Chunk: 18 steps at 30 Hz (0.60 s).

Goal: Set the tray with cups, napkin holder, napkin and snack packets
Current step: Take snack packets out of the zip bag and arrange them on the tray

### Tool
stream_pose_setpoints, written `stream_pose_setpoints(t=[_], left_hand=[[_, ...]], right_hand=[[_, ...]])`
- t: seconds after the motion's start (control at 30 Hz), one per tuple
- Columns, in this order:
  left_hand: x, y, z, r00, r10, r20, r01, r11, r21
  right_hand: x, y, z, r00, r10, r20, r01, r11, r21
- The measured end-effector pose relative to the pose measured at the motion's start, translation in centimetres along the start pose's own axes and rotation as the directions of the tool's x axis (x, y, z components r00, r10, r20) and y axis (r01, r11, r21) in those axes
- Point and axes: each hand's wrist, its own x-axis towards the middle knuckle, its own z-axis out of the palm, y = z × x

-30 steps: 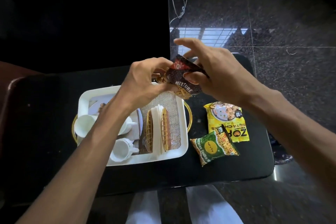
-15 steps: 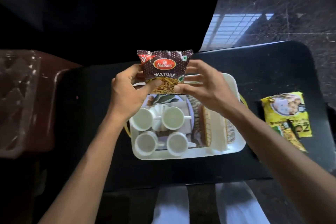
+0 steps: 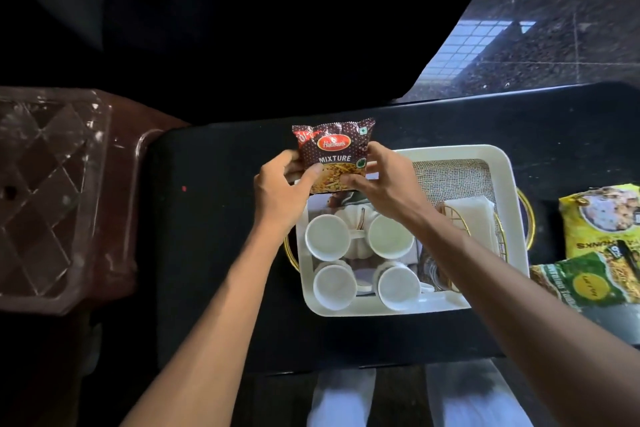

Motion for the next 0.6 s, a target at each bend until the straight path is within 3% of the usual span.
stream_pose_setpoints(t=[0.43,0.6], left_hand=[[0.1,-1.6,0.1,0.998,-0.031,-0.045,0.034,0.997,0.067],[-0.2,-1.1,-0.3,0.994,-0.035,-0.108,0.035,0.999,0.002]], right_hand=[[0.4,0.1,1.5,0.999,0.037,-0.029,-0.038,0.998,-0.044],[0.1,0.4,1.3,0.998,0.040,-0.047,-0.040,0.999,0.001]])
